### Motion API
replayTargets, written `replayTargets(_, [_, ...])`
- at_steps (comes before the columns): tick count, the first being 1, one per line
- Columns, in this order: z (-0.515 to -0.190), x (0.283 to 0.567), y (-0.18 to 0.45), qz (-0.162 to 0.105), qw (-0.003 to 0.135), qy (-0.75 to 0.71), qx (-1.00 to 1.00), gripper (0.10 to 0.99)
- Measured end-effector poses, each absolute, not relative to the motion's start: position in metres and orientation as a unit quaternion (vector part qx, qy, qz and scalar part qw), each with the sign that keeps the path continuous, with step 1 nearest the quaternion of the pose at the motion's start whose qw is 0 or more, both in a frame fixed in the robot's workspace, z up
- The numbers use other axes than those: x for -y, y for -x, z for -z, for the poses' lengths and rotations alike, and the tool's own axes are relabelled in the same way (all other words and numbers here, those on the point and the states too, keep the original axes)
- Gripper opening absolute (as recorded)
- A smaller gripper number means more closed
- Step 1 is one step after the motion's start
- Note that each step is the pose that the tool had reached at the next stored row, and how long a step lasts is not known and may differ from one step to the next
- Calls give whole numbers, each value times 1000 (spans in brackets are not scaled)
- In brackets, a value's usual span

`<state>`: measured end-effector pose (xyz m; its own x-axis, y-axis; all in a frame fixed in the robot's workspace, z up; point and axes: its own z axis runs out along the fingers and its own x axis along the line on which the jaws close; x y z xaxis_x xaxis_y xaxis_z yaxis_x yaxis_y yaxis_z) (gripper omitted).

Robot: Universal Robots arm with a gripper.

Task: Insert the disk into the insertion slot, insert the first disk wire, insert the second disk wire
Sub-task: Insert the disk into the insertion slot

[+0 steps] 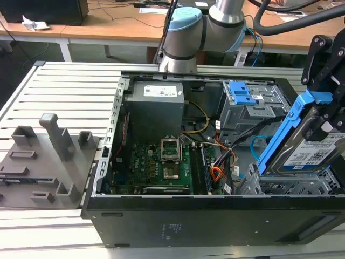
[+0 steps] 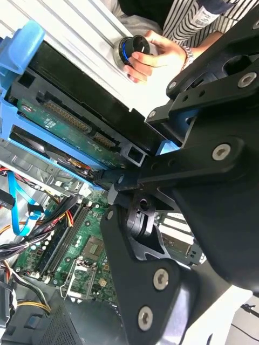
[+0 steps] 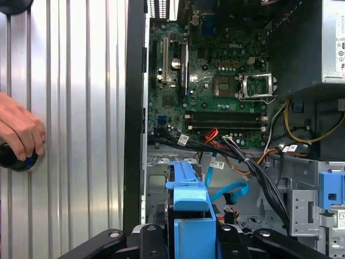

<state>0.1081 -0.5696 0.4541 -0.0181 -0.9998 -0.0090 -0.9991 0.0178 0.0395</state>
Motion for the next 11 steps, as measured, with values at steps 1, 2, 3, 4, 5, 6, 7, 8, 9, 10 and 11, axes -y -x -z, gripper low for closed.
replayTargets(1, [-454, 570, -108, 17, 11, -701, 713, 365])
replayTargets(2, [-453, 570, -108, 17, 11, -701, 713, 365])
replayTargets(3, [-453, 570, -108, 17, 11, -701, 713, 365])
replayTargets(4, [-452, 570, -108, 17, 11, -701, 713, 365])
replayTargets(5, [-452, 570, -108, 17, 11, -701, 713, 365])
replayTargets(6, [-451, 570, -108, 17, 11, -701, 713, 365])
replayTargets(7, [-450, 570, -108, 17, 11, -701, 713, 365])
replayTargets(8, [-448, 570, -108, 17, 11, -701, 713, 365])
replayTargets(9, [-447, 570, -108, 17, 11, -701, 713, 365])
replayTargets(10, [-445, 570, -108, 17, 11, -701, 713, 365])
replayTargets(11, [-444, 570, -108, 17, 11, -701, 713, 365])
